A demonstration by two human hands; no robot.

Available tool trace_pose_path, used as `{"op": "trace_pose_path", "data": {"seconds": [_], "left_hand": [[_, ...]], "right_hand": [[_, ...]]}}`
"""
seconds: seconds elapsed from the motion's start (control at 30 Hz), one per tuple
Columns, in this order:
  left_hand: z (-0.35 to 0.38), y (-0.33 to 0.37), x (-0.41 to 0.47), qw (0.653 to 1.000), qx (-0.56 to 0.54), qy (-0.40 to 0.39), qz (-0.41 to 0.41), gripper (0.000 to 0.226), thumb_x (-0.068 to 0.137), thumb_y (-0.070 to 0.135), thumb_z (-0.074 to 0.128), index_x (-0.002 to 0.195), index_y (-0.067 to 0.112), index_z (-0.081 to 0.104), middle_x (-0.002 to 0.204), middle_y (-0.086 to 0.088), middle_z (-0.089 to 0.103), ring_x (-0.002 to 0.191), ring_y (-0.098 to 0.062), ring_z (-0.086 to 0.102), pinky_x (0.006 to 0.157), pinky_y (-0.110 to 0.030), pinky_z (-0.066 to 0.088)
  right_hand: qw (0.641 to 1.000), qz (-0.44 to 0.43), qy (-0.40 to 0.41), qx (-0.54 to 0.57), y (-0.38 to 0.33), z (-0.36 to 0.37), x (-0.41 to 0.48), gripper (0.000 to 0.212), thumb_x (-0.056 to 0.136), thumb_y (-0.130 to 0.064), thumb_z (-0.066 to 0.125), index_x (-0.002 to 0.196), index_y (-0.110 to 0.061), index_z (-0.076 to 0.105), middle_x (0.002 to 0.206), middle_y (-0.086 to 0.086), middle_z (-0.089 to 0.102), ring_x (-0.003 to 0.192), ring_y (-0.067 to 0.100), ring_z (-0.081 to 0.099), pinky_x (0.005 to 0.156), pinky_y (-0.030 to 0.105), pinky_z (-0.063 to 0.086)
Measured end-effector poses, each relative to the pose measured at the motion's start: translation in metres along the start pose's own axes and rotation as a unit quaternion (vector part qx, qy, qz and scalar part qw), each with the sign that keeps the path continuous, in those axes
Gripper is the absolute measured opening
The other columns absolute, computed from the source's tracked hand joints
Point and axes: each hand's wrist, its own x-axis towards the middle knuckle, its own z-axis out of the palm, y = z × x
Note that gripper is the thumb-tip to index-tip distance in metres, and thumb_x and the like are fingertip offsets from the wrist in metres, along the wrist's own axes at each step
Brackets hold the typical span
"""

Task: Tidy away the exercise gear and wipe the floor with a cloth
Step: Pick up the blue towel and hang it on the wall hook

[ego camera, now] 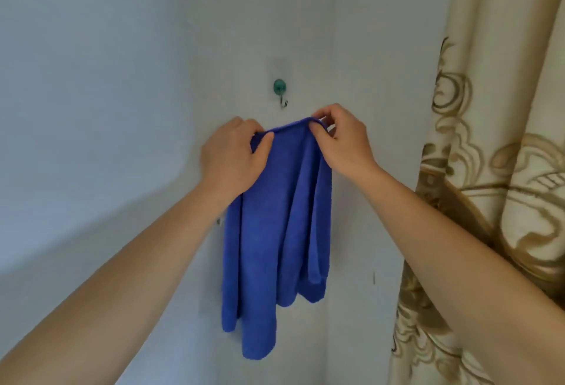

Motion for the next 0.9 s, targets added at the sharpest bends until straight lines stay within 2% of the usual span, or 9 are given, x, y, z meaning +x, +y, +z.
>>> {"op": "trace_pose_path", "data": {"seconds": [0.07,0.17,0.3,0.37,0.53,0.63,0.73,0.83,0.9], "left_hand": [[0.005,0.004,0.027,0.997,0.063,0.037,0.031,0.025,0.098,0.035,0.049,0.093,0.014,0.063,0.091,-0.005,0.06,0.08,-0.025,0.055,0.06,-0.033,0.033],[0.01,0.013,0.059,0.971,0.181,0.092,0.129,0.02,0.093,0.024,0.055,0.082,0.008,0.059,0.08,-0.011,0.061,0.076,-0.035,0.058,0.05,-0.033,0.028],[0.014,0.008,0.079,0.953,0.255,0.12,0.108,0.015,0.09,0.025,0.057,0.085,0.012,0.062,0.075,-0.005,0.063,0.071,-0.029,0.059,0.044,-0.031,0.028],[0.019,0.001,0.076,0.937,0.29,0.13,0.143,0.011,0.088,0.023,0.061,0.093,0.017,0.068,0.073,-0.001,0.062,0.067,-0.025,0.059,0.042,-0.03,0.031],[0.024,-0.008,0.077,0.913,0.286,0.146,0.251,0.011,0.087,0.021,0.066,0.091,0.02,0.076,0.068,-0.002,0.06,0.061,-0.026,0.055,0.044,-0.029,0.034],[0.033,-0.013,0.065,0.919,0.236,0.124,0.29,0.012,0.089,0.017,0.065,0.092,0.014,0.076,0.067,-0.006,0.06,0.059,-0.027,0.051,0.048,-0.033,0.037],[0.046,-0.012,0.042,0.935,0.219,0.135,0.244,0.01,0.089,0.013,0.066,0.09,0.009,0.075,0.065,-0.006,0.058,0.058,-0.026,0.048,0.05,-0.034,0.036],[0.056,-0.003,0.022,0.959,0.19,0.144,0.152,0.006,0.085,0.011,0.072,0.09,0.01,0.075,0.067,-0.005,0.059,0.06,-0.024,0.052,0.049,-0.029,0.034],[0.058,0.003,0.011,0.97,0.174,0.135,0.104,0.01,0.085,0.011,0.071,0.094,0.009,0.075,0.071,-0.006,0.062,0.064,-0.026,0.055,0.05,-0.03,0.038]], "right_hand": [[0.997,-0.052,0.034,-0.037,0.0,0.005,0.025,0.012,0.097,-0.03,0.056,0.107,-0.025,0.063,0.1,-0.008,0.06,0.075,0.005,0.057,0.069,0.017,0.042],[0.989,-0.11,0.087,-0.042,-0.004,0.011,0.059,0.016,0.099,-0.027,0.052,0.111,-0.022,0.062,0.103,-0.007,0.058,0.079,0.009,0.057,0.075,0.026,0.047],[0.977,-0.174,0.102,-0.07,0.0,0.017,0.085,0.021,0.1,-0.02,0.05,0.118,-0.021,0.061,0.112,0.001,0.057,0.085,0.015,0.06,0.072,0.031,0.047],[0.964,-0.226,0.084,-0.108,0.015,0.024,0.083,0.025,0.099,-0.018,0.05,0.118,-0.022,0.065,0.112,0.002,0.058,0.084,0.019,0.062,0.067,0.031,0.046],[0.966,-0.225,0.087,-0.096,0.052,0.044,0.048,0.031,0.099,-0.016,0.052,0.127,-0.018,0.065,0.108,0.005,0.06,0.08,0.022,0.063,0.059,0.038,0.055],[0.973,-0.22,0.029,-0.069,0.064,0.052,0.015,0.043,0.1,-0.016,0.051,0.143,-0.019,0.054,0.109,0.003,0.059,0.081,0.016,0.06,0.061,0.031,0.052],[0.977,-0.207,-0.033,-0.034,0.069,0.057,-0.012,0.051,0.1,-0.019,0.048,0.151,-0.024,0.044,0.109,0.0,0.055,0.082,0.012,0.055,0.067,0.026,0.049],[0.981,-0.185,-0.062,-0.015,0.072,0.061,-0.036,0.045,0.101,-0.017,0.051,0.147,-0.019,0.049,0.112,0.003,0.056,0.082,0.015,0.057,0.072,0.029,0.054],[0.981,-0.167,-0.094,-0.019,0.077,0.059,-0.051,0.044,0.102,-0.017,0.052,0.146,-0.02,0.05,0.11,0.001,0.055,0.081,0.013,0.056,0.072,0.029,0.053]]}}
